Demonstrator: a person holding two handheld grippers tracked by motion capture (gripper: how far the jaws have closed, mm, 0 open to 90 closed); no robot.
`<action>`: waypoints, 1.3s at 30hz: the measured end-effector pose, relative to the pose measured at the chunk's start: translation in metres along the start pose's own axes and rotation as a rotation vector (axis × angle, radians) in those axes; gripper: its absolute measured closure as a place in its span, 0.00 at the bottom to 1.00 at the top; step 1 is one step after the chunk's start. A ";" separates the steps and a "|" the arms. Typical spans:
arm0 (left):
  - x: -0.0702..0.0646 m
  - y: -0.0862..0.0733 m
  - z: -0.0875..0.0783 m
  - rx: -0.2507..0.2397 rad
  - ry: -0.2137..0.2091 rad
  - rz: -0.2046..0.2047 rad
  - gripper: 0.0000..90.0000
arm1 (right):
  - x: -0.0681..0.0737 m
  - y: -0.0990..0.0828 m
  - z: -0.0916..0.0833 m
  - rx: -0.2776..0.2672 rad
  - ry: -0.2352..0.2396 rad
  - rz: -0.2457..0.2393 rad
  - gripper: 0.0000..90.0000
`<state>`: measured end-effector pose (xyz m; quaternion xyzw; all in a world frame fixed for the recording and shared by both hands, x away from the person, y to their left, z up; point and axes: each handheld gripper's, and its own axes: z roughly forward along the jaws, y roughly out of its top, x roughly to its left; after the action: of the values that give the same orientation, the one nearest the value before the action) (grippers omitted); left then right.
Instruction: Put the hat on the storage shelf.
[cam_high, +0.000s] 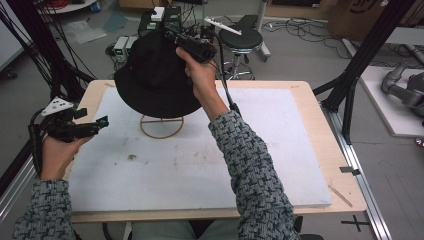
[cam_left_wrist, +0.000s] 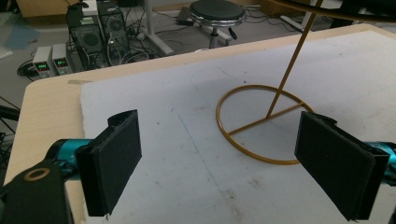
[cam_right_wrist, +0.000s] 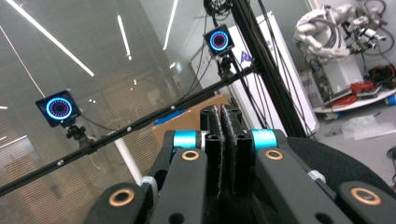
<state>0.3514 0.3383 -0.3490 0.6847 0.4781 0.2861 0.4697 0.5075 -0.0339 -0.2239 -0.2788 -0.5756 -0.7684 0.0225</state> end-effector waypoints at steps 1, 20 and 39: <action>0.000 0.000 0.000 0.001 0.000 0.001 0.17 | 0.000 -0.002 0.002 0.004 0.001 -0.001 0.98; 0.001 0.001 -0.003 -0.005 -0.001 0.001 0.17 | -0.007 -0.035 0.024 0.108 -0.013 0.008 0.98; 0.000 0.000 -0.002 0.002 -0.002 0.004 0.17 | -0.009 -0.035 0.021 0.167 0.017 0.066 0.93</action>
<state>0.3499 0.3394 -0.3483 0.6864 0.4766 0.2856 0.4691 0.5108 -0.0060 -0.2550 -0.2879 -0.6280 -0.7190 0.0758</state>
